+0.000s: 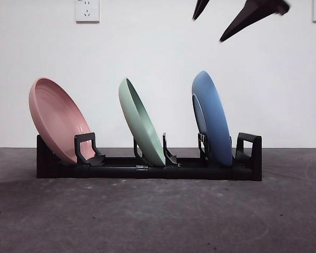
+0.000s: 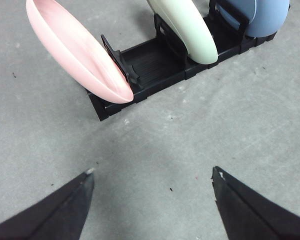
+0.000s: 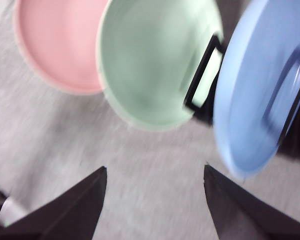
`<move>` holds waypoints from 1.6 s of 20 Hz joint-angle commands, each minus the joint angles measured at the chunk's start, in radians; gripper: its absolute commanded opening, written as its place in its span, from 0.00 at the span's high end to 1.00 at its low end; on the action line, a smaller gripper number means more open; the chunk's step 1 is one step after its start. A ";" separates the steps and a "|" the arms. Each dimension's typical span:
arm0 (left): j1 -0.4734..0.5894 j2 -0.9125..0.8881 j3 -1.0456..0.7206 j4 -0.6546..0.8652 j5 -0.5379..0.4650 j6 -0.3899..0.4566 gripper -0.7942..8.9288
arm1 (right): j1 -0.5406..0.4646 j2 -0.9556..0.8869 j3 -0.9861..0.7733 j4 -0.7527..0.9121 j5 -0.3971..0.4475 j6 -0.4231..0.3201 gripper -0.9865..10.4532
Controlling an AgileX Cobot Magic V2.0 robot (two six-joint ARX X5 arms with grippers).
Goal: Place the plate
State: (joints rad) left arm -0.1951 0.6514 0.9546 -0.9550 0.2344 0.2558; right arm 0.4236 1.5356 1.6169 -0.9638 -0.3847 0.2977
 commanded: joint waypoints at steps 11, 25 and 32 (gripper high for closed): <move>-0.003 0.000 0.023 0.013 -0.002 0.013 0.53 | -0.048 0.237 0.126 0.088 0.079 0.005 0.65; -0.003 0.000 0.023 0.013 -0.002 0.013 0.53 | -0.054 0.282 0.127 0.101 -0.006 0.002 0.90; -0.003 0.000 0.023 0.013 -0.002 0.013 0.53 | -0.054 0.249 0.206 0.021 -0.068 -0.011 0.90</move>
State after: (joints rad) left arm -0.1951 0.6479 0.9546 -0.9501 0.2344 0.2558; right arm 0.3656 1.7954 1.7931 -0.9539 -0.4530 0.2989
